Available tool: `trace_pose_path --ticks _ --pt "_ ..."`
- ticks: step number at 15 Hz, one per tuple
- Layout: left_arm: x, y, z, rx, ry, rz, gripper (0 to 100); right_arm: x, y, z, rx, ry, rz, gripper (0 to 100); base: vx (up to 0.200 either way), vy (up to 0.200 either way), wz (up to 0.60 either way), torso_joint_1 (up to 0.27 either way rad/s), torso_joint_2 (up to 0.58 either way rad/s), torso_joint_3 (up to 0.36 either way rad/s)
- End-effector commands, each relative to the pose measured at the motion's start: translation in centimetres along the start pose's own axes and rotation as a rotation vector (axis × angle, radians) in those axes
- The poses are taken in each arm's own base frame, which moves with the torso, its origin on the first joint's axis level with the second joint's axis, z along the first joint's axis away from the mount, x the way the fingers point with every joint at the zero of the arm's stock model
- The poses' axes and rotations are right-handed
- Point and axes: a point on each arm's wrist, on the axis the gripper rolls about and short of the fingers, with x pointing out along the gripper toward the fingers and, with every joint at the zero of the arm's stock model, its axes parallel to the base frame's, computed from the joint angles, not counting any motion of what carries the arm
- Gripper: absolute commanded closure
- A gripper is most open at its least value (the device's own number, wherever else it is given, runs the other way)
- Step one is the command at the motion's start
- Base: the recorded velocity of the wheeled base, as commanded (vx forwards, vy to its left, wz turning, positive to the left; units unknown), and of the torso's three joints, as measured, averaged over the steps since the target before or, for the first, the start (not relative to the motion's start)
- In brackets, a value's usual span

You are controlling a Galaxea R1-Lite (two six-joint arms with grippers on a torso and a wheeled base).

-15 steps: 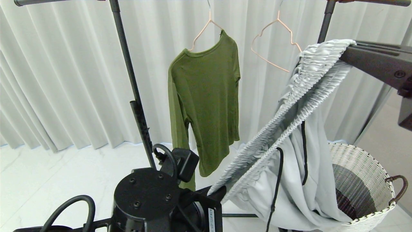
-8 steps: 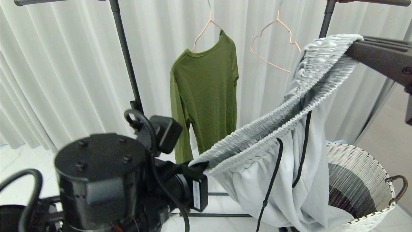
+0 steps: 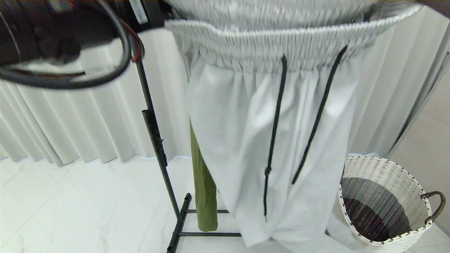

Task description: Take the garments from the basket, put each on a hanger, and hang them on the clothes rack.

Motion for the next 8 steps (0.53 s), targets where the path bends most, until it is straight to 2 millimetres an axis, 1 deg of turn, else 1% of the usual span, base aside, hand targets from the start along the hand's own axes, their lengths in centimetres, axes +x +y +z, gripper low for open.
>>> trace_pose_path --ticks 1,2,3,4,6,8 --pt "0.0 0.8 3.5 0.028 -0.079 0.037 100 0.9 -0.2 0.5 -0.002 -0.016 -0.005 100 0.0 0.0 0.0 0.0 0.0 0.0" --pt "-0.2 0.8 3.7 0.031 -0.078 0.037 100 1.0 -0.2 0.6 -0.009 -0.019 -0.006 100 0.0 0.0 0.0 0.0 0.0 0.0" --pt "-0.4 0.9 3.6 0.034 -0.068 0.035 100 1.0 -0.2 0.4 -0.015 -0.011 -0.006 100 0.0 0.0 0.0 0.0 0.0 0.0" --pt "-0.5 0.9 3.2 0.039 -0.053 0.04 100 0.9 -0.1 0.2 -0.015 -0.001 -0.013 100 0.0 0.0 0.0 0.0 0.0 0.0" --pt "-0.7 0.7 1.8 0.074 -0.006 0.064 100 0.6 0.1 -0.7 -0.014 0.038 -0.021 100 0.0 0.0 0.0 0.0 0.0 0.0" --pt "-1.1 0.4 0.8 0.095 0.025 0.058 100 -0.1 0.4 -1.5 -0.013 0.062 -0.016 100 0.0 0.0 0.0 0.0 0.0 0.0"
